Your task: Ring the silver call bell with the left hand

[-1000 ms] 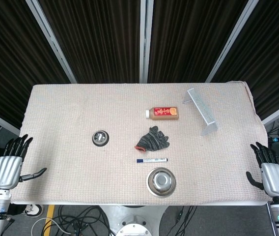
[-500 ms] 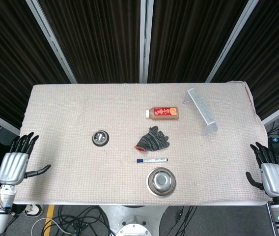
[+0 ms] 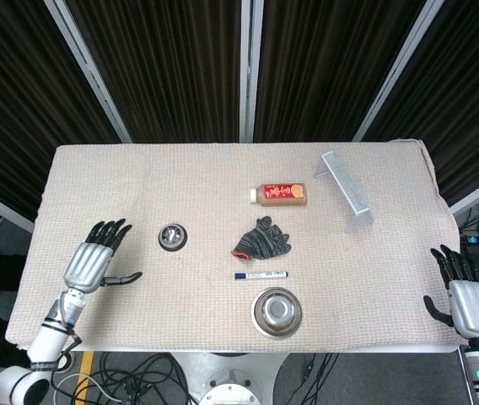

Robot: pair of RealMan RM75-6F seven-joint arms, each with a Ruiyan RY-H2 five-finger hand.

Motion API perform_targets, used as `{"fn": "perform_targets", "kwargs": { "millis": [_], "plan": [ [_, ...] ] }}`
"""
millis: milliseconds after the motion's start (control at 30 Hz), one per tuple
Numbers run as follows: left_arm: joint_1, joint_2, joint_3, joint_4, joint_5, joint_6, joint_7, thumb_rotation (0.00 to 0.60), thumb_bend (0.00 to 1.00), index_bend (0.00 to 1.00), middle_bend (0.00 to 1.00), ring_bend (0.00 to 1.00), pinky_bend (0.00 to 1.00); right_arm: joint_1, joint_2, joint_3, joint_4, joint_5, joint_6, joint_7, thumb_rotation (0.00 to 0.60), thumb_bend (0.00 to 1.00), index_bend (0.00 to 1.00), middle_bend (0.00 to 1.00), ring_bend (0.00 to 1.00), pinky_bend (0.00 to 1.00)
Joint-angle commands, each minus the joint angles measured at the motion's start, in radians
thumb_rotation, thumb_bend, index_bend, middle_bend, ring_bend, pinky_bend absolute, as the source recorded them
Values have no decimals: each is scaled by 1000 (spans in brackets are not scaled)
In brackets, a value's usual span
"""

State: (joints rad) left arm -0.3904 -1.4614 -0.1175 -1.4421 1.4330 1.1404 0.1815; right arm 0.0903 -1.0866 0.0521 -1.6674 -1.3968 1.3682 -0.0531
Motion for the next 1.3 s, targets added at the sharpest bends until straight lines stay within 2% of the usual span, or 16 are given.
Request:
{"fn": "perform_targets", "kwargs": {
  "millis": [33, 233, 633, 800, 1000, 1300],
  "plan": [
    [-68, -100, -9, 114, -9, -69, 2, 48, 0, 0, 0, 0, 0, -2, 3, 0, -2, 1, 3, -1, 600, 251, 0, 0, 0, 0],
    [-143, -208, -18, 274, 0, -124, -53, 44, 0, 0, 0, 0, 0, -7, 6, 3, 4, 8, 7, 8, 600, 252, 0, 0, 0, 0],
    [-247, -332, -24, 490, -1, -198, -148, 47, 0, 0, 0, 0, 0, -10, 0, 8, 51, 39, -14, 54, 600, 257, 0, 0, 0, 0],
    [-268, -370, -19, 554, -3, -212, -188, 48, 0, 0, 0, 0, 0, -8, -1, 10, 57, 42, -21, 61, 600, 252, 0, 0, 0, 0],
    [-263, -413, 5, 622, 18, -176, -237, 46, 0, 0, 0, 0, 0, -6, -4, 11, 61, 45, -26, 60, 600, 255, 0, 0, 0, 0],
    [-258, -454, 38, 717, 25, -189, -305, 46, 0, 0, 0, 0, 0, -6, -5, 11, 59, 45, -28, 54, 600, 255, 0, 0, 0, 0]
  ]
}}
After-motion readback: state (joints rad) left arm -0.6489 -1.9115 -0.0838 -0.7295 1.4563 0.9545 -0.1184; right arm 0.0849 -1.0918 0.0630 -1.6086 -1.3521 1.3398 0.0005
